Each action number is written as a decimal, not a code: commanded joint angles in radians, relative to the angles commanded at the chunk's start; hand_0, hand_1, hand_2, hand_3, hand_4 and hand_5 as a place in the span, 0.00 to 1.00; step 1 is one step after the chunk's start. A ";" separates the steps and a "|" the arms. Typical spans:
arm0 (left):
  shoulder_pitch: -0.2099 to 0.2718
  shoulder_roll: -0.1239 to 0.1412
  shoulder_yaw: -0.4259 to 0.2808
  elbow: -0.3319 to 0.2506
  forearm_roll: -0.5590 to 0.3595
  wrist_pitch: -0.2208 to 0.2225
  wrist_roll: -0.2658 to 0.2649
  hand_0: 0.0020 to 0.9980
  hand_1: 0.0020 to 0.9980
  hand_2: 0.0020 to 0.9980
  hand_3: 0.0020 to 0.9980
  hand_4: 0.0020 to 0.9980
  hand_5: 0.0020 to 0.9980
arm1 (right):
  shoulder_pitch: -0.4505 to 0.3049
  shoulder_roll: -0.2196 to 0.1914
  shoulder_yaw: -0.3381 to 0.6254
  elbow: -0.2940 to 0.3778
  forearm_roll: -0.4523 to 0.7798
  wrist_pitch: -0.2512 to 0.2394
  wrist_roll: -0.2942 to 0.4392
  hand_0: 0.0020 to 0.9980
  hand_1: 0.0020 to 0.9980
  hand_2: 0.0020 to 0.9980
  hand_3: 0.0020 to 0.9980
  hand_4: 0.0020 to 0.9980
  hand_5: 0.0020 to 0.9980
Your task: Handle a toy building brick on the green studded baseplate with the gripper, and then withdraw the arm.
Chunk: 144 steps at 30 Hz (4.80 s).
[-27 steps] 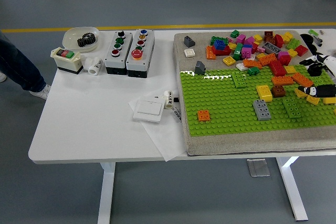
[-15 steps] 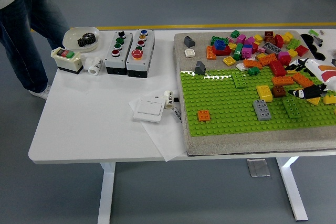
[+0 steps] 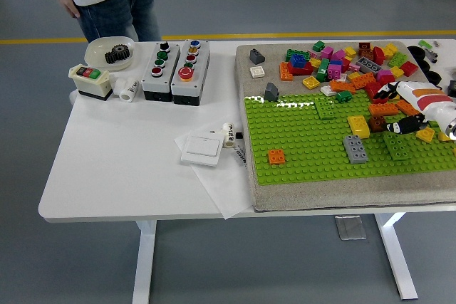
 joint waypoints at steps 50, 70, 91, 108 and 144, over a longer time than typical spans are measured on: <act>-0.028 0.008 0.060 -0.016 -0.042 0.003 0.004 0.83 0.83 0.81 0.65 0.72 0.62 | 0.070 0.117 -0.173 -0.191 0.018 -0.022 -0.024 0.61 0.64 0.64 0.64 0.84 0.10; -0.031 0.011 0.048 -0.023 -0.012 0.006 0.018 0.83 0.83 0.81 0.66 0.72 0.62 | 0.060 0.135 -0.208 -0.228 0.050 -0.021 -0.027 0.63 0.65 0.66 0.63 0.81 0.16; -0.039 0.012 0.042 -0.025 -0.001 0.006 0.021 0.83 0.83 0.81 0.66 0.72 0.62 | 0.064 0.133 -0.208 -0.220 0.085 -0.060 -0.018 0.58 0.60 0.59 0.53 0.74 0.30; -0.045 0.012 0.038 -0.027 0.007 0.003 0.025 0.83 0.83 0.81 0.66 0.72 0.62 | 0.059 0.133 -0.209 -0.229 0.095 -0.050 -0.021 0.59 0.63 0.62 0.56 0.75 0.27; -0.045 0.013 0.015 -0.029 0.042 0.002 0.034 0.83 0.83 0.81 0.66 0.72 0.63 | 0.053 0.121 -0.185 -0.225 0.041 -0.045 -0.026 0.58 0.63 0.65 0.62 0.76 0.23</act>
